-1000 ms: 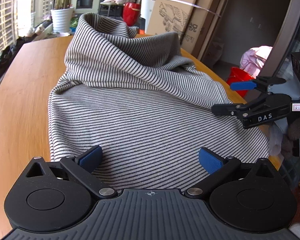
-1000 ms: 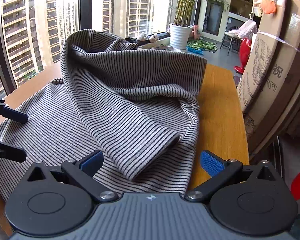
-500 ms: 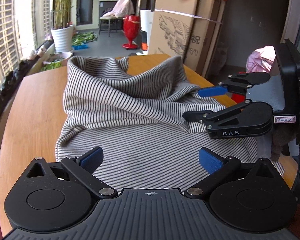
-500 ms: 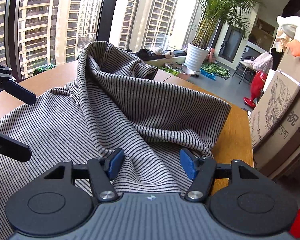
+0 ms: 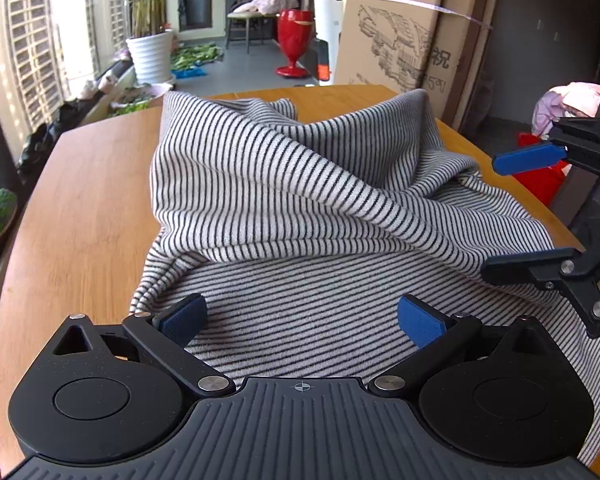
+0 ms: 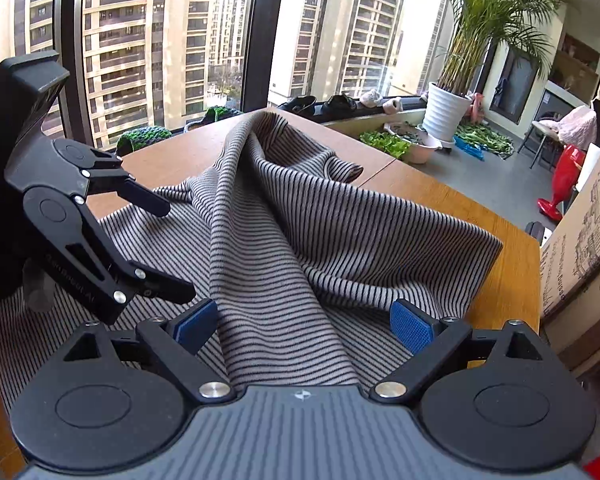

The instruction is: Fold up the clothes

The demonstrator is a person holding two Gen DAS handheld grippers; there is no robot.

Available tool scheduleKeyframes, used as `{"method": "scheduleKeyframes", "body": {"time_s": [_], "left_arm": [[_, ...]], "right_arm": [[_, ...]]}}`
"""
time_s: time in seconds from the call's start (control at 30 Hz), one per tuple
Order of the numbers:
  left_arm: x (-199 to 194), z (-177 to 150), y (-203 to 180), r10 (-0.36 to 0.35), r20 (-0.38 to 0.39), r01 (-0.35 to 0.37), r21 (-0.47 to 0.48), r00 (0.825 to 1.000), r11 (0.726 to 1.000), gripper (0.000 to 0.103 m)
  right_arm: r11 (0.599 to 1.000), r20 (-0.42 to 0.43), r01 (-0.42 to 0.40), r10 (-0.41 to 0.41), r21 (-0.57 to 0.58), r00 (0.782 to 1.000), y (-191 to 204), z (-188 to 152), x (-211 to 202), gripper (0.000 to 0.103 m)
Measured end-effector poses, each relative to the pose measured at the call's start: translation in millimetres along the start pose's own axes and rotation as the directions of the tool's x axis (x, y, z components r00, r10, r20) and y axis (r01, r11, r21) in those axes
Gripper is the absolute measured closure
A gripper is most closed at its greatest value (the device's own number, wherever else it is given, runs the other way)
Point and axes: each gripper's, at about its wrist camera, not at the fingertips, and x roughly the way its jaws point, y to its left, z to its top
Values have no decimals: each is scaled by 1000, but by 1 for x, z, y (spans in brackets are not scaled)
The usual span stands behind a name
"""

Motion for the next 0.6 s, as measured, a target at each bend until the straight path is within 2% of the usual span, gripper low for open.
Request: {"method": "scheduleKeyframes", "body": {"time_s": [0.07,0.1,0.13,0.2,0.3,0.4,0.43,0.53,0.6], "left_arm": [[2,-1,0,1,5,-1,11,1000,1000,0],[2,-1,0,-1,7,0,10,1000,1000,0],[2,-1,1,-2,8,2,8,1000,1000,0],[1,-2,3,-4,8,4,4,1000,1000,0],[-2,-3,4,-2,9,2,2,1000,1000,0],[-9,-5,2,7,32,-8,10,999,1000,0],[-13,-6,0,16,53,-17,25,998,1000,0],[-27,-8,-13,53,142,-68,106,989,992,0],[-39,-11,-28,93,239,-142,198,967,970,0]], "right_arm": [[999,-44,44,-44,-4,998,3,-16,6,10],[998,-47,66,-66,0,997,2,-20,8,22],[998,-40,61,-60,22,997,0,-19,8,41],[994,-22,13,-11,107,1000,-10,-13,10,70],[948,13,-105,106,300,994,-29,1,17,74],[851,70,-220,213,476,975,-48,15,25,80],[809,106,-274,258,519,960,-52,21,27,82],[669,232,-442,384,597,894,-59,42,31,82],[598,301,-528,442,603,845,-60,54,31,82]]}}
